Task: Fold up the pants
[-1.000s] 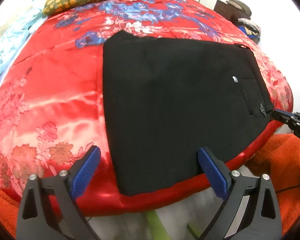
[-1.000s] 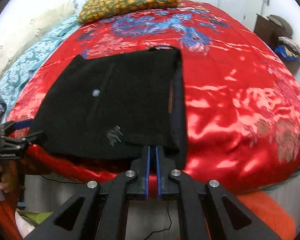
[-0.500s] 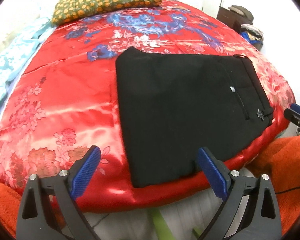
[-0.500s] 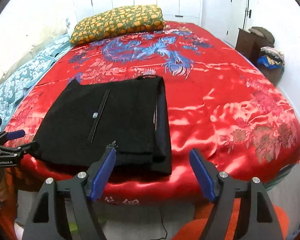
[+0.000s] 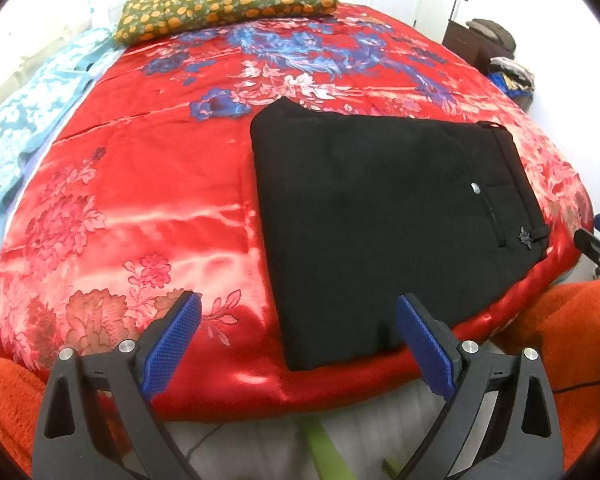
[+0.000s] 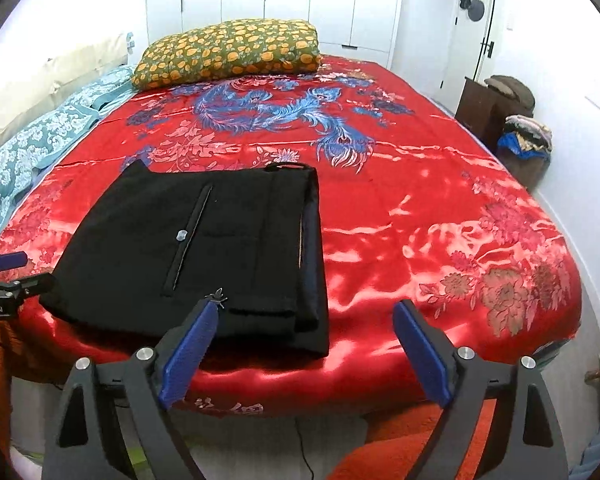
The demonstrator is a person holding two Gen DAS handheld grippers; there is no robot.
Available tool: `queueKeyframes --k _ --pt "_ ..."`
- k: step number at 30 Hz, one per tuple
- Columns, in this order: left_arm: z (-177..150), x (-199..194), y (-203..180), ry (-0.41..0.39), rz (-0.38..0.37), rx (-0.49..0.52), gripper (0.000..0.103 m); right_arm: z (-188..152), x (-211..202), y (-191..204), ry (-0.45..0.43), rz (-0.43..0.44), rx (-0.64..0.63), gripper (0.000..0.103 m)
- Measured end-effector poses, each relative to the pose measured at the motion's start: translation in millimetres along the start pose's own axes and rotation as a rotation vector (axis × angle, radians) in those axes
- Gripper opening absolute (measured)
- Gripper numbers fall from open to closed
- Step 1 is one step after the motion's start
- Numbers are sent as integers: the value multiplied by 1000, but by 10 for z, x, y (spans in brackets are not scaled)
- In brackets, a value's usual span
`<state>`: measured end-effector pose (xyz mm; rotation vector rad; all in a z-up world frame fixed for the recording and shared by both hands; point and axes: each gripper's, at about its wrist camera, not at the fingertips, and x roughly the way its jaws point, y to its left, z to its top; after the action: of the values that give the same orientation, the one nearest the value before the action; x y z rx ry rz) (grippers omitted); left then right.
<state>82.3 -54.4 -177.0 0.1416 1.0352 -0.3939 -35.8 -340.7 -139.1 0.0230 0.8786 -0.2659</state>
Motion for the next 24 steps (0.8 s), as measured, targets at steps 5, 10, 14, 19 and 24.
queueKeyframes --k 5,10,14,19,24 --pt "-17 -25 140 13 11 -30 98 -14 -27 28 -7 -3 -17 91" --pt "18 -118 331 17 17 -52 98 -25 -34 37 -8 5 -25 92" --pt "67 -147 519 41 31 -50 98 -30 3 5 2 33 -9 92" --pt "98 -152 636 63 27 -79 98 -27 53 -58 8 67 33 92" --pt "124 -212 435 49 -18 -69 98 -14 47 -91 -3 77 52 92"
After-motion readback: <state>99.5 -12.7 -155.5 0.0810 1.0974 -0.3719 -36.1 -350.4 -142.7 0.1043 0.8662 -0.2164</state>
